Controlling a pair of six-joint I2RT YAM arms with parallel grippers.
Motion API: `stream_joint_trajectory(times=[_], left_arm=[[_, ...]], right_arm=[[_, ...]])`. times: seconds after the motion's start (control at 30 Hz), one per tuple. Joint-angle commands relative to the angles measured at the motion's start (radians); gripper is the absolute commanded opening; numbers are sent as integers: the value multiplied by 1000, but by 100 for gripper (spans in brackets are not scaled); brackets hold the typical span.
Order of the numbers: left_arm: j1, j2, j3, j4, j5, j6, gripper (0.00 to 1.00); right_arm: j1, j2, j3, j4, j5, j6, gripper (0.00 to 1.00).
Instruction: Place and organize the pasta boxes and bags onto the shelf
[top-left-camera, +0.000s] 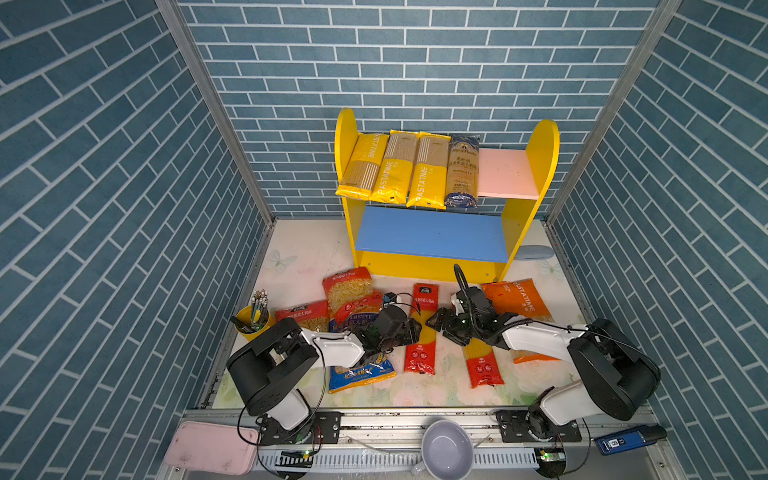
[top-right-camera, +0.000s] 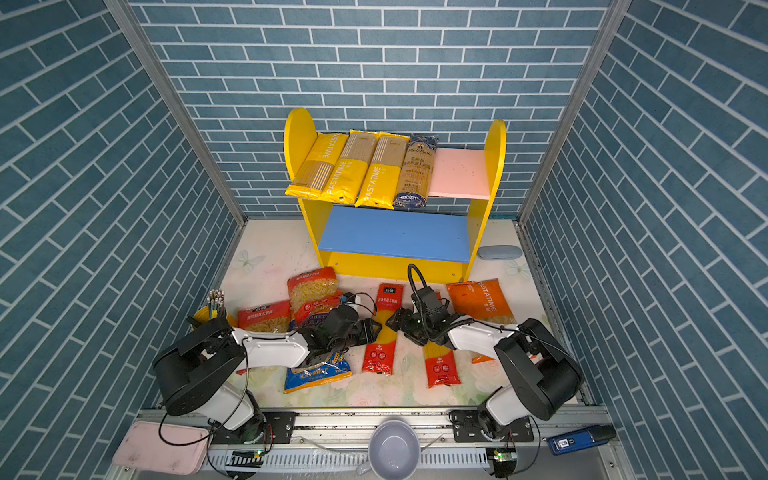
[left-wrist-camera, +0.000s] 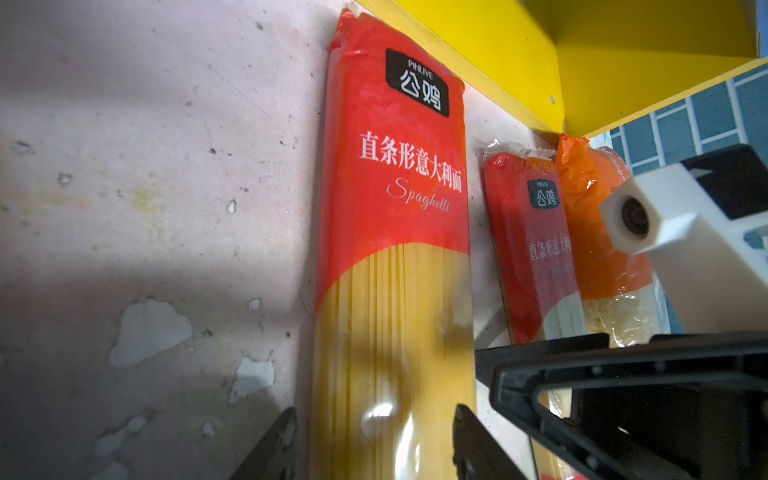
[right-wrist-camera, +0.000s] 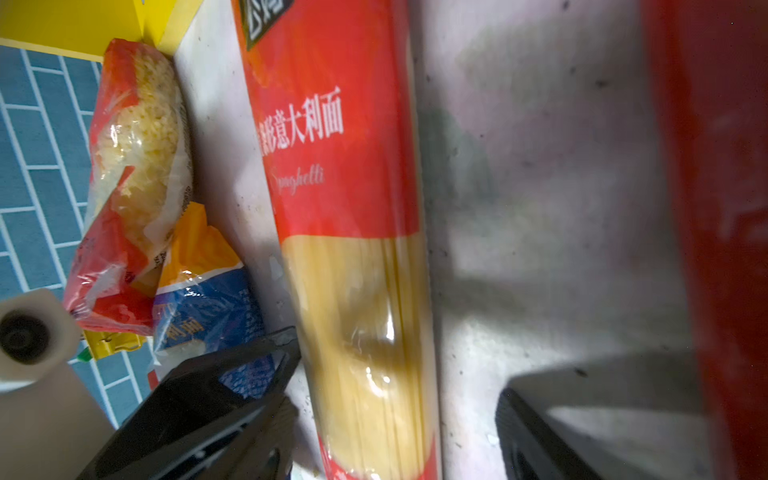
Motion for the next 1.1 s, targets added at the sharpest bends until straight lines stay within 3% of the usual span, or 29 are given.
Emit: stream_joint_trajectory(times=[0.0,0.37,0.5,0.63,0.83,1.07], left_arm=[[5,23,4,-8,11,8,56],[8,60,0,110,96,7,36],[8,65,-3,128,104,2,35],[8,70,-12,137,97,-8,35],[8,65,-17,141,97,-7,35],[16,33,-29,156,105,0,36]], right_arm=[[0,52,-1,56,-15,31,77],[0,128,-30,404,-139,70,57],[0,126,-59,546,-177,98,53],[7,154,-60,506,-147,80,53],[11,237,-88,634,-135,126,51],[12,202,-94,630,-116,123,29]])
